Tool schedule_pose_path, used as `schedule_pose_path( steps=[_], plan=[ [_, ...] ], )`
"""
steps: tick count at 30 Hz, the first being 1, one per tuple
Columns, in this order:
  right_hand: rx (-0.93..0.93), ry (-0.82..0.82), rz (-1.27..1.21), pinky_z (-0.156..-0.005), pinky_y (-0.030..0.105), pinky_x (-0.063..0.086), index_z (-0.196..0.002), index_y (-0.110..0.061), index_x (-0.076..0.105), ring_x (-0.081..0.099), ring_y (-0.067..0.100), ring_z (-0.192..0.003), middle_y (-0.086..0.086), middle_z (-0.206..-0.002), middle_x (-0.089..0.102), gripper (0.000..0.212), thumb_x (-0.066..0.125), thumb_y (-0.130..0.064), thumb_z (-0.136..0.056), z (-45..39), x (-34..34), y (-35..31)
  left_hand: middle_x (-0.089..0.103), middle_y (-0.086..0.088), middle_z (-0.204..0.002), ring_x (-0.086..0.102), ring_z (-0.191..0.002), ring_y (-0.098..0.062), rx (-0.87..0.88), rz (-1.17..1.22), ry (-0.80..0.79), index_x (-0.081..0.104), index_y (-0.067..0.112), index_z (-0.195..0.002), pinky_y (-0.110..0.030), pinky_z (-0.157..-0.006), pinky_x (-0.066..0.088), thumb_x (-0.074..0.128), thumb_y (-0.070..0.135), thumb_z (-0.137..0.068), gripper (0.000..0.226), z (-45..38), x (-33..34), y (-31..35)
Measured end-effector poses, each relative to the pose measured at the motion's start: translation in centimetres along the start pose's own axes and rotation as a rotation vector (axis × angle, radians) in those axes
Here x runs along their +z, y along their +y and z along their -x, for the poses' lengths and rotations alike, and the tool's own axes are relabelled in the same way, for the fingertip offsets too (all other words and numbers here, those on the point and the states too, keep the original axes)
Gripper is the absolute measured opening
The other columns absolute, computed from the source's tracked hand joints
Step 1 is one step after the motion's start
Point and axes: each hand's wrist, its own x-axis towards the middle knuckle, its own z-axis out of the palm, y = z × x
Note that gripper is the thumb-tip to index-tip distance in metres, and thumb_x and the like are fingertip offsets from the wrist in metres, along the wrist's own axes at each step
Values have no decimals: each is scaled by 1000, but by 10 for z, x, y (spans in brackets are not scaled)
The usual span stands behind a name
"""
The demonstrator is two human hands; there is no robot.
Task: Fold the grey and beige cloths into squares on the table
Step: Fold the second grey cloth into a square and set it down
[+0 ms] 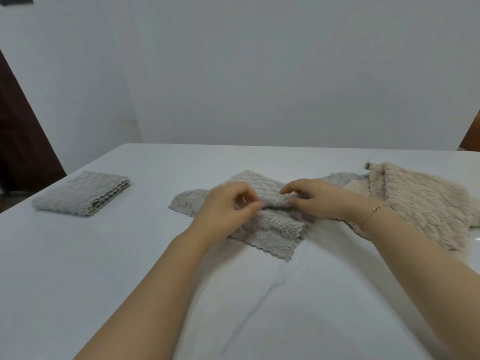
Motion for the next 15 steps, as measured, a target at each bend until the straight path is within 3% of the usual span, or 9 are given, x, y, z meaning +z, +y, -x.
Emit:
schedule_pose_path(
  steps=[2,4,8,12,15],
  plan=[
    [20,33,-9,-95,25,39,-129,-25,54,54,14,-116,-8,-125,52,33,51,-21,-96,2,-9,5,61,13,-76,51,-65,2,14,46,-118,67,26,-76,-20,-64,44,76,39,-74,16,6,13,6],
    [28,49,18,-96,26,39,-123,-28,57,52,14,-118,-7,-128,55,33,55,-18,-92,4,-16,14,59,15,-81,53,-73,1,22,49,-247,67,29,-83,-20,-70,46,78,51,-67,29,10,24,9],
    [92,-38,15,-95,24,34,-116,-32,62,45,8,-119,-7,-129,52,39,68,-15,-81,13,-29,28,51,15,-98,47,-95,-6,153,-337,-325,62,35,-100,-23,-86,38,70,67,-65,48,13,37,6],
    [132,-97,38,-95,25,34,-120,-33,60,45,13,-124,-4,-134,51,49,72,-13,-77,12,-28,35,52,12,-91,47,-84,-7,162,-261,-298,64,26,-94,-27,-75,40,68,37,-82,16,11,35,3],
    [140,-123,34,-102,33,38,-121,-34,58,45,19,-125,-1,-135,50,53,74,-13,-75,8,-22,38,50,15,-70,46,-65,-2,7,36,-275,63,21,-83,-19,-59,42,66,25,-87,7,16,25,2]
  ],
)
